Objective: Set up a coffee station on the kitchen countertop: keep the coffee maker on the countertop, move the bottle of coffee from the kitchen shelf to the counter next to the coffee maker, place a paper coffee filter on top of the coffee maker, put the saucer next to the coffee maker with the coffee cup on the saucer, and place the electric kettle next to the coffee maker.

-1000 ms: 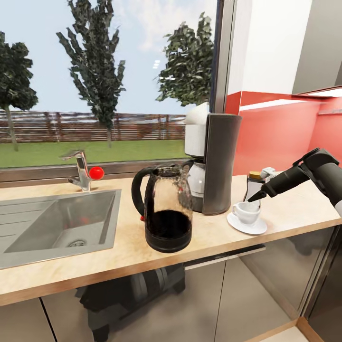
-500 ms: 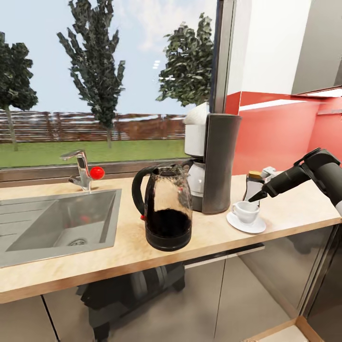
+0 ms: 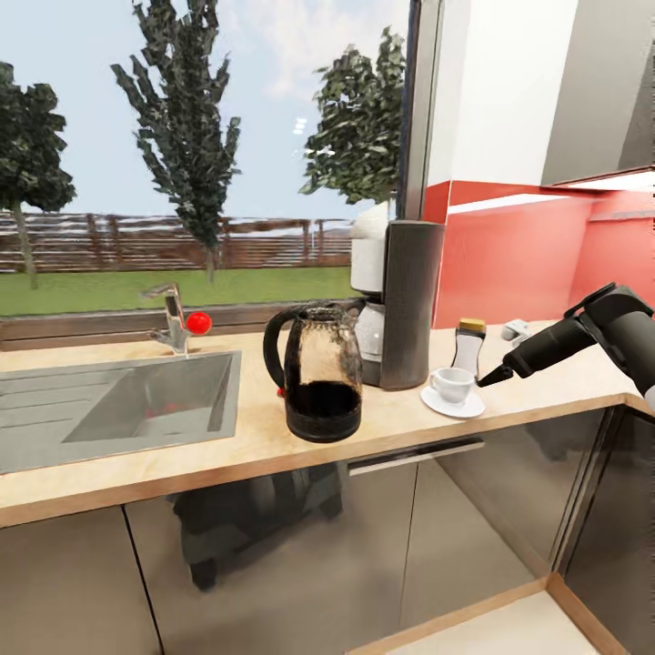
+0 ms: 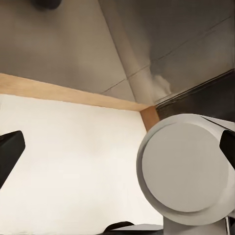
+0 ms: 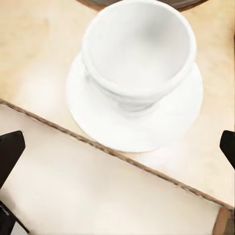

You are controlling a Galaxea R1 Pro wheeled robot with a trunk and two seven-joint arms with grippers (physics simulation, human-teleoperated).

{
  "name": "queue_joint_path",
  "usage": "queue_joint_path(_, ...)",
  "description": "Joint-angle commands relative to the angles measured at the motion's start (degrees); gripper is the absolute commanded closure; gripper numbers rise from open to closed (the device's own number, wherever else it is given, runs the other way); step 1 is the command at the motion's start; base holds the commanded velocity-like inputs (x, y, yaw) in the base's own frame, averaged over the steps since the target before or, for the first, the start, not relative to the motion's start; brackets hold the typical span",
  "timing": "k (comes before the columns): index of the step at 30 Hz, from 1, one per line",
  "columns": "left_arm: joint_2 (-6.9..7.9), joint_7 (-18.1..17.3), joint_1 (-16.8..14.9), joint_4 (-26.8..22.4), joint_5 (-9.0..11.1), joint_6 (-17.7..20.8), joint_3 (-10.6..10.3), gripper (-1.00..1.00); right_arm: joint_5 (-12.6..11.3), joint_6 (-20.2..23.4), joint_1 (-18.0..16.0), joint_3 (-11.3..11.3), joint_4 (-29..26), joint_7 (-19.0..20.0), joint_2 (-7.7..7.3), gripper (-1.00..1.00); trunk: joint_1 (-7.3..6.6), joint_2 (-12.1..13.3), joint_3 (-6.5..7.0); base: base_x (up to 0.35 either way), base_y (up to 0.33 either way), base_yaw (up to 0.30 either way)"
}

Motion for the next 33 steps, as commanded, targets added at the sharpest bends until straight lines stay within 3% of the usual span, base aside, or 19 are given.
queue_joint_path(1,0.0,-0.1,0.0,-0.1,-0.4,-0.3,0.4,-1.0,0.4,0.6,-0.1,0.1,-0.1,0.5,-0.04,-1.0,-0.03,0.0,-0.05,-0.208,0.0,0.0)
queue_joint_path(22,-0.27,0.0,0.0,-0.1,-0.4,-0.3,0.4,-1.0,0.4,0.6,-0.1,0.0,0.0,0.4,-0.07,-1.0,-0.03,0.0,-0.05,-0.314,0.0,0.0)
queue_joint_path(29,-0.27,0.0,0.0,-0.1,-0.4,-0.3,0.4,-1.0,0.4,0.3,0.0,0.0,0.1,0.3,-0.07,-1.0,-0.03,0.0,-0.05,-0.069,0.0,0.0)
queue_joint_path(33,-0.27,0.0,0.0,-0.1,-0.4,-0.3,0.4,-1.0,0.4,-2.8,0.8,0.0,0.2,0.3,-0.07,-1.0,-0.03,0.0,-0.05,-0.015,0.0,0.0)
